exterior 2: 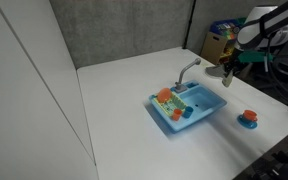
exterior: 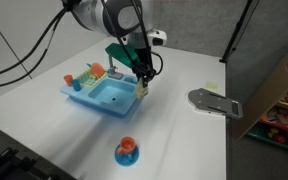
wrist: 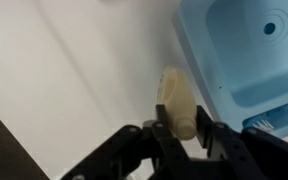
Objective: Put the white container in the sink
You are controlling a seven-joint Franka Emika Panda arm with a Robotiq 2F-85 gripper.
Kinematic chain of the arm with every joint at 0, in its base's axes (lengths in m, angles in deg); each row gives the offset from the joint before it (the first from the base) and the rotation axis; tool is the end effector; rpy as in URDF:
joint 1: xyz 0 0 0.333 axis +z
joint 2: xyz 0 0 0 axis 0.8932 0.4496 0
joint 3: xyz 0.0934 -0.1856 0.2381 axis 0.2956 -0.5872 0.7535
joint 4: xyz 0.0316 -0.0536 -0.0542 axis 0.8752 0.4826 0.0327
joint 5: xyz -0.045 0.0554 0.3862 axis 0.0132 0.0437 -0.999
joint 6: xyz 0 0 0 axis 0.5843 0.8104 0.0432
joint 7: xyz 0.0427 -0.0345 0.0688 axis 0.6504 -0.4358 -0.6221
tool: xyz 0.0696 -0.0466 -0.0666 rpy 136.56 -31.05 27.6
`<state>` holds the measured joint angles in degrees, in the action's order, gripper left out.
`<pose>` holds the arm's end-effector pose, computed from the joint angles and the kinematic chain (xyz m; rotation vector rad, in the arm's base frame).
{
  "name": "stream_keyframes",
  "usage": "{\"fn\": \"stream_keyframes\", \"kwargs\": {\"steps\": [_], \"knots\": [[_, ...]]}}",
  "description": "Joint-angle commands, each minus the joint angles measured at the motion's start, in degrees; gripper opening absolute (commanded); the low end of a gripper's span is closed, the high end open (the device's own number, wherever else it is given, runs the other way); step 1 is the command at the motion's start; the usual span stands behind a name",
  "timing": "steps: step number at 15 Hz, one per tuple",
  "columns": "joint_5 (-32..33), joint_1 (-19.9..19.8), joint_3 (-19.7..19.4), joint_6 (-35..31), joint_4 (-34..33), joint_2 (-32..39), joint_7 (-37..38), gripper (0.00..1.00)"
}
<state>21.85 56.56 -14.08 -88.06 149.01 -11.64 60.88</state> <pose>0.6027 -0.1890 0.2311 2.9911 -0.7460 0.0415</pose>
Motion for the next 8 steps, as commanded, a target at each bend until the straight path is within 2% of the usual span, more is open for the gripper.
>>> {"fn": "stream_keyframes", "kwargs": {"steps": [1,8], "knots": [[2.25,0.76,1.04,0.07,2.03,-4.06,-0.96,0.09],[2.4,1.57,5.11,0.33,5.07,-9.53,-6.23,0.09]]}}
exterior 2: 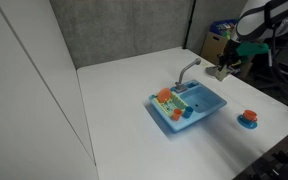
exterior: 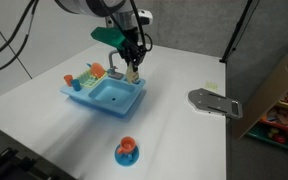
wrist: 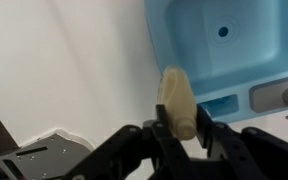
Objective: Put the white container in the sink
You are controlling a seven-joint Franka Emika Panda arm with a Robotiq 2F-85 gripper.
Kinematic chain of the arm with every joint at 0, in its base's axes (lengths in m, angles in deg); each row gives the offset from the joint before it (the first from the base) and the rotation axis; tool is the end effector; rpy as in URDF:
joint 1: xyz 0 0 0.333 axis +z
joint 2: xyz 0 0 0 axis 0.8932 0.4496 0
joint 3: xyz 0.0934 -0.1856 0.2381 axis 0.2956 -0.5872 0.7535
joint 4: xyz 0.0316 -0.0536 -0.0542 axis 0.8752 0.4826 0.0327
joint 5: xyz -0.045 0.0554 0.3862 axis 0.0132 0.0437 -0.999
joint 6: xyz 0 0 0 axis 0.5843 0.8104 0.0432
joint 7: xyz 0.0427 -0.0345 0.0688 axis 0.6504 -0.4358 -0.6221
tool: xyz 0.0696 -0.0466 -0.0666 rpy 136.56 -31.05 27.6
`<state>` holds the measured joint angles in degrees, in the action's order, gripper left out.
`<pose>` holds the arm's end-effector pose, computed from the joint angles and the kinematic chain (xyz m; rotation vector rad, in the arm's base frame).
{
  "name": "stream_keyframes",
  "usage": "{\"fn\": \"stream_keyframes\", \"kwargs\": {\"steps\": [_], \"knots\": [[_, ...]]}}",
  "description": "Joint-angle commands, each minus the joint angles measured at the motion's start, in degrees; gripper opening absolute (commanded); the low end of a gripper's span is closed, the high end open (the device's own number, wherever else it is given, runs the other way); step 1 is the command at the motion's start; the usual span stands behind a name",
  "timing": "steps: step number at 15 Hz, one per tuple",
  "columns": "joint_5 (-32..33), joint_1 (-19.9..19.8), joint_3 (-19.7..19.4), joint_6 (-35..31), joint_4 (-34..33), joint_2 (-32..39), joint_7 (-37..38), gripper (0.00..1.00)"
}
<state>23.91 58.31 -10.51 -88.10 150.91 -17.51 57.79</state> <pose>0.6142 -0.1335 0.2784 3.0552 -0.5038 0.1425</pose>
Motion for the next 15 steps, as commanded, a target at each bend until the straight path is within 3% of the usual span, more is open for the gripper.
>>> {"fn": "stream_keyframes", "kwargs": {"steps": [1,6,15], "knots": [[0.14,-0.22,2.23,0.02,3.74,-4.16,-4.32,0.09],[-1.45,-0.1,5.76,0.06,5.37,-5.06,-9.57,0.09],[-1.0,0.5,8.28,-3.61,5.29,-1.59,-14.39,0.09]]}}
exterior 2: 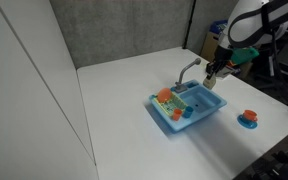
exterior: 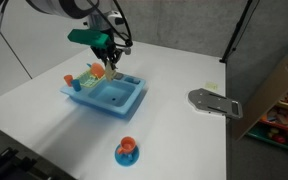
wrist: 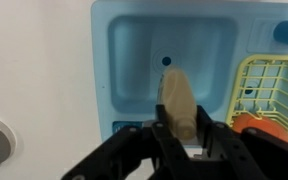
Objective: Put the white container in the sink
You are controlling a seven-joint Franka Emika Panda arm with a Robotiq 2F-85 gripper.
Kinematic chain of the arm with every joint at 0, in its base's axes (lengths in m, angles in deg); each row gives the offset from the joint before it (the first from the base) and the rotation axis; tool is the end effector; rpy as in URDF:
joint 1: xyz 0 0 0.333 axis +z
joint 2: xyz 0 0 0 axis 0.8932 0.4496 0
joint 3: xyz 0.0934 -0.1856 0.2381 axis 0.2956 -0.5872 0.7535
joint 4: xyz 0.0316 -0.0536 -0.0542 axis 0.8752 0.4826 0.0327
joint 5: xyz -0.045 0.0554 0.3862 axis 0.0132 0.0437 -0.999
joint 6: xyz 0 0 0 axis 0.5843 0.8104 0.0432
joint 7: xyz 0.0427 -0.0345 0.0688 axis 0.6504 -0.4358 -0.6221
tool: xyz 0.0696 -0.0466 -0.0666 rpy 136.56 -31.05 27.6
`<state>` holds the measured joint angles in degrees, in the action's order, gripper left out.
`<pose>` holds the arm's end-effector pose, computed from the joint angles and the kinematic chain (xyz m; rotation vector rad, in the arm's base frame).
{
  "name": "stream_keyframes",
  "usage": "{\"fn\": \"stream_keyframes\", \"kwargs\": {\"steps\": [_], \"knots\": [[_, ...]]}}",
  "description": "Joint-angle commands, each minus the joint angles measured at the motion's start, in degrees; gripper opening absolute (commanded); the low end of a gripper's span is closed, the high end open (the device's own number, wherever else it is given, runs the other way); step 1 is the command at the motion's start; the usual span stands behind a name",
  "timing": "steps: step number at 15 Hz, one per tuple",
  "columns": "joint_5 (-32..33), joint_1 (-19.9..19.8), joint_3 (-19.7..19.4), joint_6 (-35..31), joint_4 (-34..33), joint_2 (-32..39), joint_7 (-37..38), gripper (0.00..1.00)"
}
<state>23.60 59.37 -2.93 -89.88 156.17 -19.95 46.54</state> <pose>0.6030 -0.0421 0.2669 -3.1268 -0.0031 -0.1150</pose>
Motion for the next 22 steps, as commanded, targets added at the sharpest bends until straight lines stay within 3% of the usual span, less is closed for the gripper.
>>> {"fn": "stream_keyframes", "kwargs": {"steps": [1,11,15,16,20,21,22], "knots": [[-0.62,-0.59,0.74,-2.15,-0.35,1.64,-3.49,0.09],[-0.18,-1.3,0.91,-9.51,-2.96,8.66,-4.34,0.09],[-1.26,-2.13,1.94,-8.88,-3.55,9.79,-4.64,0.09],[0.23,-0.77,0.64,-9.55,-2.2,9.26,-2.71,0.32],[0.11,-1.09,1.06,-9.55,-2.46,9.49,-2.79,0.32],[0.81,-0.51,0.2,-10.51,-2.57,9.81,-1.69,0.08],[0.67,-0.76,0.25,-10.16,-3.23,10.57,-1.97,0.08]]}}
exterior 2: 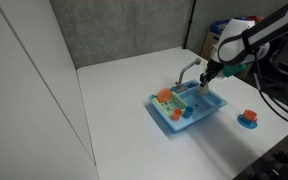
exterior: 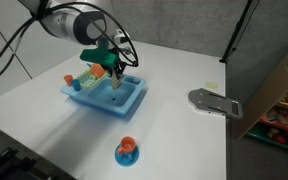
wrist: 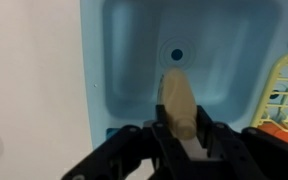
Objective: Put the white container in the sink
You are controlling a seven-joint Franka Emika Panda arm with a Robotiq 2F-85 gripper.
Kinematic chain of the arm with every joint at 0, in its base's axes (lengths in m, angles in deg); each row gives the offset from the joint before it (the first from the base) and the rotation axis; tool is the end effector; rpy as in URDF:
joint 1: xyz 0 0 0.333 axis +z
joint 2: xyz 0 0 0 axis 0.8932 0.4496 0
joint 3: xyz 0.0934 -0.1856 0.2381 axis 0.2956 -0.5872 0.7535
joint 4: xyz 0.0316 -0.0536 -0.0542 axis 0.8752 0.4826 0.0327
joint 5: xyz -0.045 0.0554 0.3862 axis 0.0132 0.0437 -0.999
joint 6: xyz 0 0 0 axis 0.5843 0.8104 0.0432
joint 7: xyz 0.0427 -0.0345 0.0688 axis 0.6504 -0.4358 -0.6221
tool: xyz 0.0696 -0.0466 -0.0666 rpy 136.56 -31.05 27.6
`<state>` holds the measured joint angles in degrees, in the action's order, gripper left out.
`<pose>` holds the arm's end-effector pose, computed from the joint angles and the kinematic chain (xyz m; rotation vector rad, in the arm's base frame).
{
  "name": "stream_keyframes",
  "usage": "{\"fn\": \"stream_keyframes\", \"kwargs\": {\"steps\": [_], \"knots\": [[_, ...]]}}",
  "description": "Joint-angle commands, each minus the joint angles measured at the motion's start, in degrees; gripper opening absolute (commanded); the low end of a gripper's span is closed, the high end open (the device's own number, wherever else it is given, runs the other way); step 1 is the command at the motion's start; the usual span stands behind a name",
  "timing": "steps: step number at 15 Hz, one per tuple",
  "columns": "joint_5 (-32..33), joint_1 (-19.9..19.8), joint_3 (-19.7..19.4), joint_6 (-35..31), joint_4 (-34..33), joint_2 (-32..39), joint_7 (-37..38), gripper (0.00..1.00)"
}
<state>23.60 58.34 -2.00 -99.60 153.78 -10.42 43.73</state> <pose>0.6173 -0.0452 0.1983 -3.1249 -0.0688 -0.1862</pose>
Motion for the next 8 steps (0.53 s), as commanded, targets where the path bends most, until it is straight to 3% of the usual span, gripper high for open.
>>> {"fn": "stream_keyframes", "kwargs": {"steps": [1,8], "knots": [[0.74,0.25,-0.89,-0.54,-1.18,1.66,0.93,0.08],[0.58,-0.56,-1.32,0.48,-4.72,7.67,0.29,0.08]]}}
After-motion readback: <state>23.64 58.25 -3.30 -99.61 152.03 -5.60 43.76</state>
